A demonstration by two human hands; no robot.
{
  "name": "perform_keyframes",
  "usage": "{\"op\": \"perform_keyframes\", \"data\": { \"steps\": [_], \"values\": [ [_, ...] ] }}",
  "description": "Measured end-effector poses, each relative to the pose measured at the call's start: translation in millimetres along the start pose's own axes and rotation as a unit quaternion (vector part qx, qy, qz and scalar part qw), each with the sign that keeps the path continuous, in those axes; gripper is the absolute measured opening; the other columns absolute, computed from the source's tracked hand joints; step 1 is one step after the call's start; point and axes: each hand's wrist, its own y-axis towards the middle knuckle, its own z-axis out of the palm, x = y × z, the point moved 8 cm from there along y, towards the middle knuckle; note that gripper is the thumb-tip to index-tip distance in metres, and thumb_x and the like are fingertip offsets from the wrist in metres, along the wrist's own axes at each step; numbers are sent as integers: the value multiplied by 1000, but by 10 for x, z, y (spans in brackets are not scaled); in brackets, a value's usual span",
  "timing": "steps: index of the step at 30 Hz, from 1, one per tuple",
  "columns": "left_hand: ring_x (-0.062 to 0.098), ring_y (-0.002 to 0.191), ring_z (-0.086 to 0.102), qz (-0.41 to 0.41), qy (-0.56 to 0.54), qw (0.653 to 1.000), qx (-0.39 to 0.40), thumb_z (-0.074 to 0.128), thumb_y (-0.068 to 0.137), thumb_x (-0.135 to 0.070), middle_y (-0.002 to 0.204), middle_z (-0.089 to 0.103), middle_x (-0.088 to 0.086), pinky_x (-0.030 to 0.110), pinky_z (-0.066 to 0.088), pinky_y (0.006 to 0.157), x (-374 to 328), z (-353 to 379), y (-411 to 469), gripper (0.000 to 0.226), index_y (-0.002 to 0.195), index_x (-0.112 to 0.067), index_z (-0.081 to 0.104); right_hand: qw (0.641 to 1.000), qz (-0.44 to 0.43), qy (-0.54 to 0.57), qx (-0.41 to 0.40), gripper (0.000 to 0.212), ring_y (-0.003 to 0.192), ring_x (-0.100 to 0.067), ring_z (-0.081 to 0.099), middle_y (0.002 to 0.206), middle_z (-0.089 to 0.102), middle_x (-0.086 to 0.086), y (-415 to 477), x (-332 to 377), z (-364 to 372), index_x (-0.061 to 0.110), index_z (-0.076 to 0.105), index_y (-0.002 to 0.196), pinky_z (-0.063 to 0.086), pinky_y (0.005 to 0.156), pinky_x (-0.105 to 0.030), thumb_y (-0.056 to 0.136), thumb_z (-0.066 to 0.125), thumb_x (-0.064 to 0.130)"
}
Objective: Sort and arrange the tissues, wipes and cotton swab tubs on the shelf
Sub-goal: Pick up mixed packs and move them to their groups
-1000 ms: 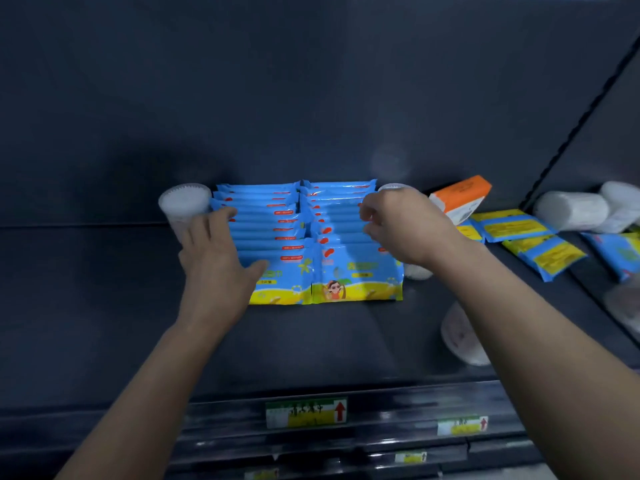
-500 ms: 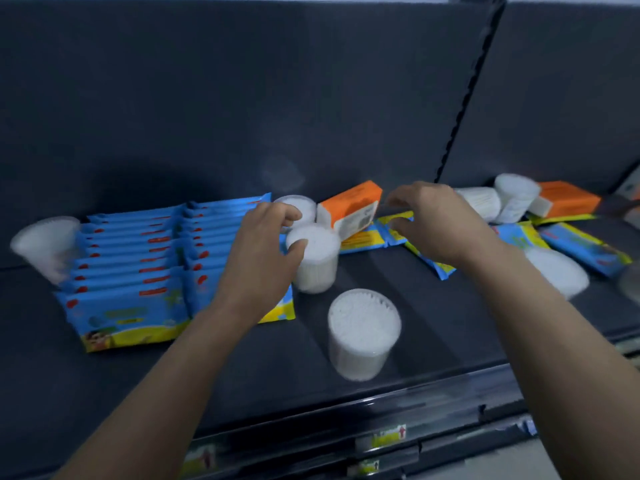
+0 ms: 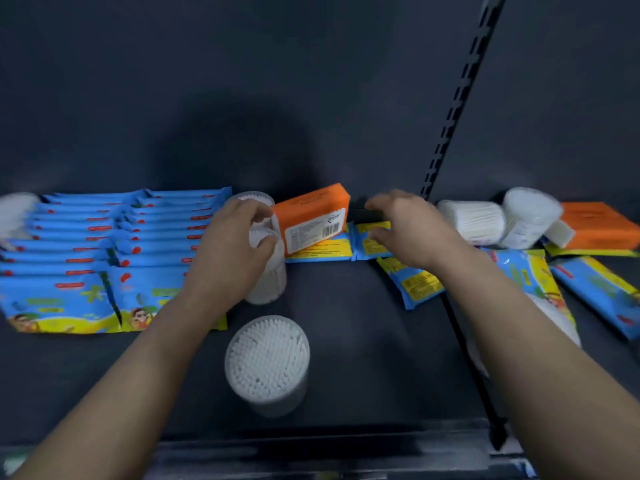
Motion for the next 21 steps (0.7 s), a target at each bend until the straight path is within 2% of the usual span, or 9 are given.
{"op": "perform_keyframes", "data": {
  "steps": [2, 6, 9, 12, 14, 16, 18, 21],
  "values": [
    [11, 94, 46, -7, 4, 1000, 0, 66, 80, -8, 100, 49, -3, 15, 29, 79, 66, -32, 19, 26, 105, -9, 59, 999, -29, 10, -12, 49, 119, -31, 46, 126, 50, -9, 121, 137, 18, 18, 46, 132, 42, 97, -41, 87, 61, 23],
    [13, 96, 47, -1, 2, 1000, -3, 64, 80, -8, 100, 51, -1, 15, 29, 80, 151, -59, 108, 26, 105, -10, 60, 997, -71, 29, -3, 69, 134, -25, 28, 147, 31, -2, 289, 369, 70, 24, 26, 146, 31, 109, -41, 87, 62, 26],
    [12, 96, 47, 9, -1, 1000, 2, 64, 81, -9, 100, 51, -3, 13, 28, 79, 174, -37, 171, 25, 106, -11, 60, 996, -83, 14, 25, 70, 137, -23, 23, 150, 30, 0, 375, 472, 146, 26, 21, 148, 28, 111, -41, 89, 59, 34],
    [15, 96, 50, 27, -9, 1000, 4, 64, 80, -8, 97, 51, -3, 14, 29, 79, 179, -39, 227, 23, 103, -11, 61, 998, -52, -10, 40, 64, 127, -26, 29, 136, 39, -5, 409, 457, 160, 26, 31, 144, 31, 105, -40, 88, 52, 50],
    [14, 95, 50, 38, -21, 999, 5, 64, 81, -7, 96, 52, -4, 14, 30, 79, 165, -41, 250, 21, 101, -11, 61, 998, -42, -28, 47, 52, 118, -27, 31, 122, 44, -6, 387, 436, 158, 25, 52, 130, 32, 101, -41, 88, 47, 56],
    [12, 96, 50, 38, -27, 999, 7, 64, 82, -9, 97, 52, -5, 14, 30, 80, 154, -26, 263, 21, 102, -13, 61, 998, -43, -18, 51, 44, 114, -26, 32, 116, 46, -5, 358, 418, 169, 21, 65, 111, 33, 99, -41, 91, 43, 54],
    [11, 99, 50, 34, -32, 999, 14, 63, 84, -12, 99, 52, -6, 16, 32, 83, 140, 12, 273, 22, 105, -14, 61, 997, -51, -14, 52, 36, 115, -25, 34, 118, 49, -4, 348, 396, 194, 19, 66, 104, 34, 98, -40, 93, 45, 47],
    [12, 102, 50, 34, -32, 999, 26, 61, 85, -12, 101, 51, -6, 18, 33, 85, 83, 66, 291, 24, 109, -14, 60, 997, -43, 1, 67, 33, 117, -24, 42, 120, 55, -5, 368, 292, 250, 18, 61, 112, 38, 99, -40, 93, 49, 42]
  ]
}}
